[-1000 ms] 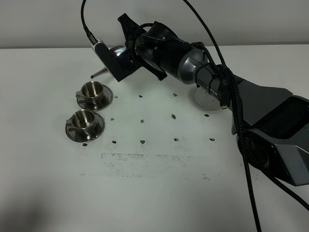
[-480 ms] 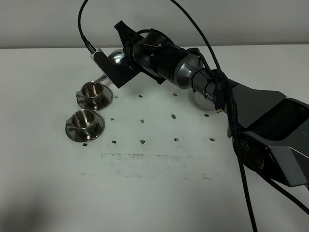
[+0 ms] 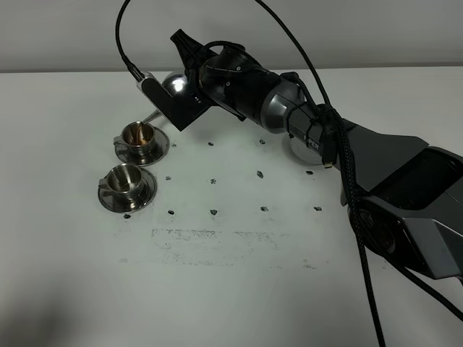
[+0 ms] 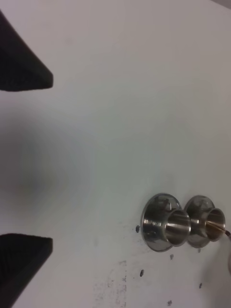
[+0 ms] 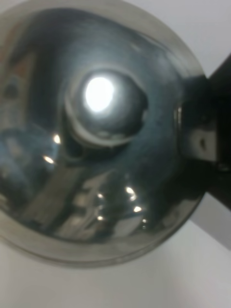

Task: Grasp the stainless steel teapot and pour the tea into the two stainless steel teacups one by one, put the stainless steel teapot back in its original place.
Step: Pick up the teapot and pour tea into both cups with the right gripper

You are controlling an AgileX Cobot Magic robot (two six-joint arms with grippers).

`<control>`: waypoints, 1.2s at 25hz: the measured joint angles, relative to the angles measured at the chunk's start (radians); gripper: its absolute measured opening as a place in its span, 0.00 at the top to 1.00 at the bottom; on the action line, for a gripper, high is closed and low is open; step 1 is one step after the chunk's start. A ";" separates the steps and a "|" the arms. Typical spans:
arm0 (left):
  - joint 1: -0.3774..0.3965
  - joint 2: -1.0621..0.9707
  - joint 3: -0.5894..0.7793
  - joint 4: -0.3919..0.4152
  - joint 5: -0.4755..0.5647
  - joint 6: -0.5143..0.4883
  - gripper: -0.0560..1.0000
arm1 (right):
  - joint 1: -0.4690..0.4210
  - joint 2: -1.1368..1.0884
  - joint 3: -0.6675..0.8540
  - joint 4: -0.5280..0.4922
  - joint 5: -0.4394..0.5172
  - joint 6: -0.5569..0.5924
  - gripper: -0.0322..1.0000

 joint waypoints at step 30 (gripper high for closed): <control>0.000 0.000 0.000 0.000 0.000 0.000 0.37 | 0.010 0.000 0.000 -0.091 -0.026 -0.030 0.78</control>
